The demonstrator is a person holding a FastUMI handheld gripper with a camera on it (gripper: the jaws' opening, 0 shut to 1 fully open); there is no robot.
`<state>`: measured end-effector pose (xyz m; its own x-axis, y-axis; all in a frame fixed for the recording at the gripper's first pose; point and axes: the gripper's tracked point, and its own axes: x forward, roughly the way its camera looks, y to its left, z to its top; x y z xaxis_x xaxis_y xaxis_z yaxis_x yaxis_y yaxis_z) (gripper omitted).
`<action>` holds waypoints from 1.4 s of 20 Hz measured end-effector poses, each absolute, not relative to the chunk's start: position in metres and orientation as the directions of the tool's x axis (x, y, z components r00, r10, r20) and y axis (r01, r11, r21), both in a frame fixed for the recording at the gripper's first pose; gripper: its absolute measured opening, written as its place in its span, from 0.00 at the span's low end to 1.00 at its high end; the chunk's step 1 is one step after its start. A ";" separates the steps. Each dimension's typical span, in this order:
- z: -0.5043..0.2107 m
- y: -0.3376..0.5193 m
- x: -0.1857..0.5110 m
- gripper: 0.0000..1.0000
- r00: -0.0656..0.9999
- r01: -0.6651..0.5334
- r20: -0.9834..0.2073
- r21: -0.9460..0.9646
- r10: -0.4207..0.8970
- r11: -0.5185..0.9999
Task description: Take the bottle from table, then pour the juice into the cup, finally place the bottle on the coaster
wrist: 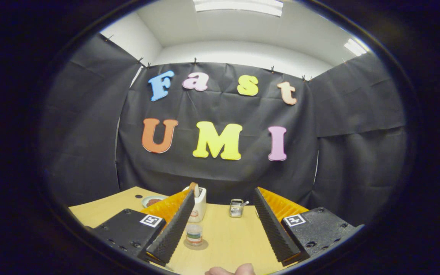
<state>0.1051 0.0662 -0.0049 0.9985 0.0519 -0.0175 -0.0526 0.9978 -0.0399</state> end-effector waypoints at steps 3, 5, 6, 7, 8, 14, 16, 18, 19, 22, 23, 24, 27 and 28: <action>0.018 0.065 0.073 1.00 0.998 -0.061 0.006 -0.038 0.061 0.997; 0.025 0.068 0.053 0.99 0.997 -0.073 0.014 -0.033 0.073 0.997; 0.025 0.068 0.043 0.99 0.997 -0.080 0.013 -0.033 0.080 0.996; 0.026 0.071 0.034 0.99 0.997 -0.081 0.016 -0.033 0.082 0.996; 0.025 0.072 0.027 1.00 0.996 -0.084 0.018 -0.036 0.085 0.996; 0.021 0.073 0.002 1.00 0.994 -0.105 -0.014 -0.013 0.105 0.994; 0.020 0.068 -0.001 1.00 0.995 -0.099 -0.017 -0.021 0.099 0.995; 0.020 0.062 -0.001 1.00 0.996 -0.088 -0.018 -0.011 0.088 0.996; 0.020 0.060 -0.002 1.00 0.996 -0.085 -0.019 -0.003 0.084 0.996; 0.018 0.056 -0.001 1.00 0.997 -0.076 -0.025 0.007 0.076 0.997; 0.018 0.056 -0.001 1.00 0.997 -0.075 -0.026 0.010 0.075 0.997; 0.018 0.056 -0.001 1.00 0.997 -0.073 -0.025 0.013 0.074 0.997; 0.021 0.056 -0.001 1.00 0.997 -0.075 -0.022 0.030 0.076 0.997; 0.021 0.056 -0.001 1.00 0.997 -0.077 -0.025 0.036 0.078 0.996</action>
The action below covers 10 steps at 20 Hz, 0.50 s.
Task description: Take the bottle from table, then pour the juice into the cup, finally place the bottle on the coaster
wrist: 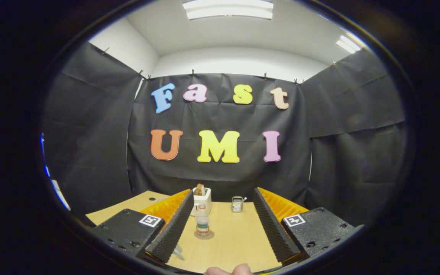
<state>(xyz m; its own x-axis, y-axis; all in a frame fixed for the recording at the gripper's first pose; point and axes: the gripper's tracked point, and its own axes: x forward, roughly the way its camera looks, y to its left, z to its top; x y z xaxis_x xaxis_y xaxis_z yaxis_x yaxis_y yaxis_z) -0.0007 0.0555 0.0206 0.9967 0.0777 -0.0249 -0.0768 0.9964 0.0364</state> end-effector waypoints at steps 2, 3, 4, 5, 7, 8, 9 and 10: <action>0.021 0.054 0.000 1.00 0.997 -0.074 -0.025 0.042 0.075 0.996; 0.020 0.053 0.000 1.00 0.997 -0.073 -0.027 0.043 0.074 0.996; 0.020 0.052 0.000 1.00 0.997 -0.070 -0.026 0.047 0.072 0.996; 0.021 0.051 0.001 1.00 0.997 -0.068 -0.025 0.050 0.069 0.996; 0.021 0.050 0.002 1.00 0.998 -0.065 -0.023 0.054 0.066 0.996; 0.019 0.050 0.002 1.00 0.997 -0.065 -0.025 0.054 0.066 0.996; 0.020 0.050 0.002 1.00 0.998 -0.064 -0.024 0.054 0.065 0.996; 0.020 0.050 0.001 1.00 0.998 -0.064 -0.024 0.053 0.066 0.997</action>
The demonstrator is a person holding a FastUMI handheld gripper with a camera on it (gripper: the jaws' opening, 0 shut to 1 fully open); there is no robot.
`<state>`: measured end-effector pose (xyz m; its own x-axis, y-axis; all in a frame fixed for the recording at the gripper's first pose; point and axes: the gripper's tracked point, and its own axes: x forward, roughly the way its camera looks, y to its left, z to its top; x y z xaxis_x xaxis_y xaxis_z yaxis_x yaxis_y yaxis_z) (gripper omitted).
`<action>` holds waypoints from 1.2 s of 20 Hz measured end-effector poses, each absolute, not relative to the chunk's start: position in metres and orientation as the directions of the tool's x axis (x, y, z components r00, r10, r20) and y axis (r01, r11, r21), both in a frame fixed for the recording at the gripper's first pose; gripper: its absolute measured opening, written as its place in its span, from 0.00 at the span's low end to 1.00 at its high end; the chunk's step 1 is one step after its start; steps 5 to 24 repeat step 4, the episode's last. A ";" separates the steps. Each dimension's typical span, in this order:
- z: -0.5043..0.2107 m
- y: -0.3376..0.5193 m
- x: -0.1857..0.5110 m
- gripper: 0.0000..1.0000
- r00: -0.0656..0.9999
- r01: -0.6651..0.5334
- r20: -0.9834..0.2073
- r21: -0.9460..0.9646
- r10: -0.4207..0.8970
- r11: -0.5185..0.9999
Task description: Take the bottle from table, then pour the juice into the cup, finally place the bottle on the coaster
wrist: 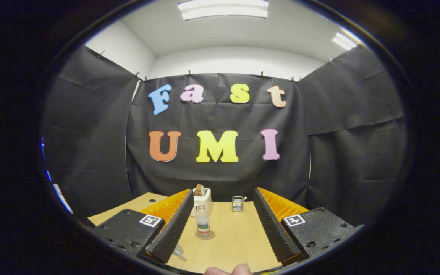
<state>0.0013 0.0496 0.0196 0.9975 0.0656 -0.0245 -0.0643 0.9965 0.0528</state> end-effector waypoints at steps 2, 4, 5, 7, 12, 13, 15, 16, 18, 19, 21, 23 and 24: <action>0.019 0.050 0.002 1.00 0.997 -0.065 -0.026 0.052 0.066 0.997; 0.019 0.051 0.003 1.00 0.997 -0.065 -0.026 0.052 0.067 0.997; 0.019 0.051 0.003 1.00 0.997 -0.065 -0.026 0.052 0.067 0.997; 0.019 0.051 0.003 1.00 0.997 -0.065 -0.026 0.052 0.067 0.997; 0.019 0.051 0.003 1.00 0.997 -0.065 -0.026 0.052 0.067 0.997; 0.019 0.051 0.003 1.00 0.997 -0.065 -0.026 0.052 0.067 0.997; 0.019 0.051 0.003 1.00 0.997 -0.065 -0.026 0.052 0.067 0.997; 0.019 0.051 0.003 1.00 0.997 -0.065 -0.026 0.052 0.067 0.997; 0.019 0.051 0.003 1.00 0.997 -0.065 -0.026 0.052 0.067 0.997; 0.019 0.051 0.003 1.00 0.997 -0.065 -0.026 0.052 0.067 0.997; 0.019 0.051 0.003 1.00 0.997 -0.065 -0.026 0.052 0.067 0.997; 0.019 0.051 0.003 1.00 0.997 -0.065 -0.026 0.052 0.067 0.997; 0.019 0.051 0.003 1.00 0.997 -0.065 -0.026 0.052 0.067 0.997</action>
